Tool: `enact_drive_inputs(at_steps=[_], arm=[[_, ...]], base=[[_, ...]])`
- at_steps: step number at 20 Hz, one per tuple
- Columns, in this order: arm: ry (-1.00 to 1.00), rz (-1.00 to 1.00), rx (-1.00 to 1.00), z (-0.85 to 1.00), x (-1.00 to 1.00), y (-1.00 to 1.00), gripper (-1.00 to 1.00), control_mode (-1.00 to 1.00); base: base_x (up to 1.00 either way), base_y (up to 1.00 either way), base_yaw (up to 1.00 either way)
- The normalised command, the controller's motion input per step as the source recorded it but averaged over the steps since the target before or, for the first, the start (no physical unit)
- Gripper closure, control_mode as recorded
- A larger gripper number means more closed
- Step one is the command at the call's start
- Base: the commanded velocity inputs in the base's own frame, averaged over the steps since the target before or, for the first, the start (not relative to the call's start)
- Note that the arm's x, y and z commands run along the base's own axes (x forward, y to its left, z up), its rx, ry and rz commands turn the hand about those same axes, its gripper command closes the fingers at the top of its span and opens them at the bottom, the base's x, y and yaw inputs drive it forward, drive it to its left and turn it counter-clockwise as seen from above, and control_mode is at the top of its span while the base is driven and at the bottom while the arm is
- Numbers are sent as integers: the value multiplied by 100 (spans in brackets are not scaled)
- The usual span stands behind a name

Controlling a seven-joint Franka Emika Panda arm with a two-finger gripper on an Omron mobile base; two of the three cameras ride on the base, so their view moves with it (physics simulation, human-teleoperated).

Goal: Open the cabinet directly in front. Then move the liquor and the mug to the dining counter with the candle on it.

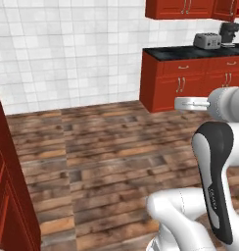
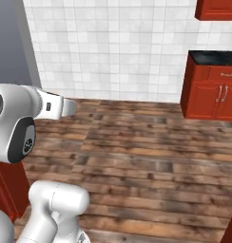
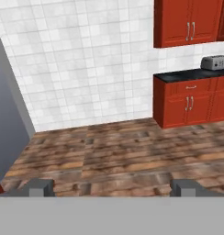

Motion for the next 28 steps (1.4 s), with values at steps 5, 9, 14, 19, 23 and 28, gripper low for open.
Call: enact_drive_inputs(at_steps=[5, 9, 14, 19, 23, 28], arm=[[0, 0, 0, 0, 0, 0, -100, 100], [0, 0, 0, 0, 0, 0, -100, 100], [0, 0, 0, 0, 0, 0, -100, 100], [0, 0, 0, 0, 0, 0, -100, 100], [0, 0, 0, 0, 0, 0, -100, 100], [0, 0, 0, 0, 0, 0, -100, 100]], base=[[100, 8, 1], [100, 0, 0], [100, -2, 0], [100, -25, 0], [100, -74, 0], [82, -100, 0]])
